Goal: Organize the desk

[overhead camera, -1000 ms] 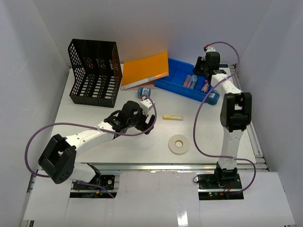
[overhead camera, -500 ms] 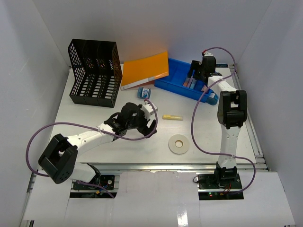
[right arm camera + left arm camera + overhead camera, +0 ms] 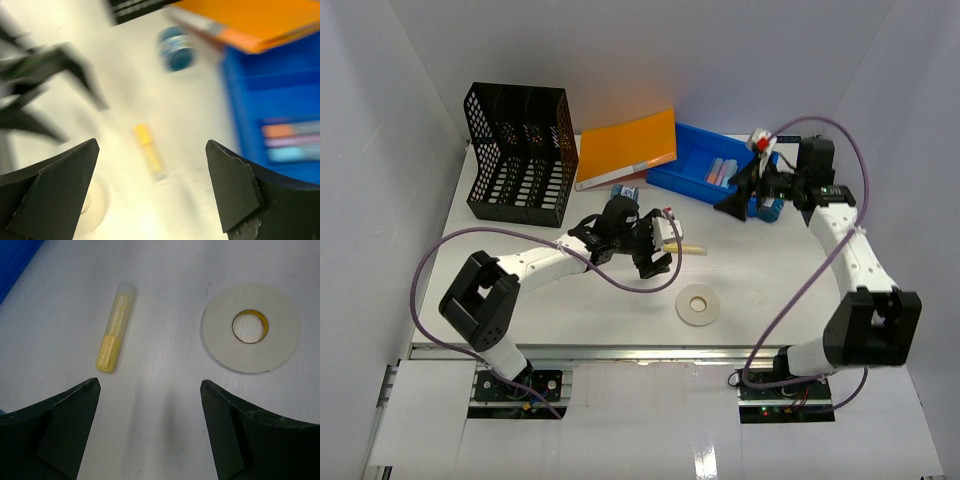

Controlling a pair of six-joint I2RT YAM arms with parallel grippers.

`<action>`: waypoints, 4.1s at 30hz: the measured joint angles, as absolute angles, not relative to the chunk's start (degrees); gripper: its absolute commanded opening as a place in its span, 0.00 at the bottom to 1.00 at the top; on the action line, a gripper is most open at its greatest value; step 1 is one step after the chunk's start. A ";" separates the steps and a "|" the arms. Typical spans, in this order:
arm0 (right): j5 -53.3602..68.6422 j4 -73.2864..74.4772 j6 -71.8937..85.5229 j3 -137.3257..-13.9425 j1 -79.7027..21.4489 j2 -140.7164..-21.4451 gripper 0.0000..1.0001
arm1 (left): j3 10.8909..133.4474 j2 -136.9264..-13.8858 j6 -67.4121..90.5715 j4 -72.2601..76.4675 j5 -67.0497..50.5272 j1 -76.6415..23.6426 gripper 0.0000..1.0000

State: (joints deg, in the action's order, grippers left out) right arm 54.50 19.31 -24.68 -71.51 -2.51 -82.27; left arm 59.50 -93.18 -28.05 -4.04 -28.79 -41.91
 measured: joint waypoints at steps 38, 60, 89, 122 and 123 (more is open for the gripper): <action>68.05 34.18 -42.22 -53.39 3.71 -70.50 0.93 | 81.89 -122.72 -38.97 -4.02 -24.13 -43.31 0.16; 50.73 36.19 -65.45 -48.15 -14.24 -66.29 0.92 | 67.71 -99.60 -11.87 -11.48 -37.22 -42.84 0.20; 28.86 35.46 -81.19 -54.24 -34.26 -71.10 0.75 | 58.08 -92.25 -8.03 -12.73 -48.03 -39.54 0.22; 24.80 26.89 -70.46 -54.02 -42.98 -78.17 0.48 | 58.00 -92.55 -3.79 -7.81 -52.23 -36.12 0.21; 24.21 26.63 -70.44 -54.02 -43.29 -78.45 0.45 | 58.00 -92.55 -3.69 -7.74 -52.30 -36.11 0.21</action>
State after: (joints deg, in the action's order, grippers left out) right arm 24.21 26.63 -70.44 -54.02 -43.29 -78.45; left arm 58.00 -92.55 -3.69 -7.74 -52.30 -36.11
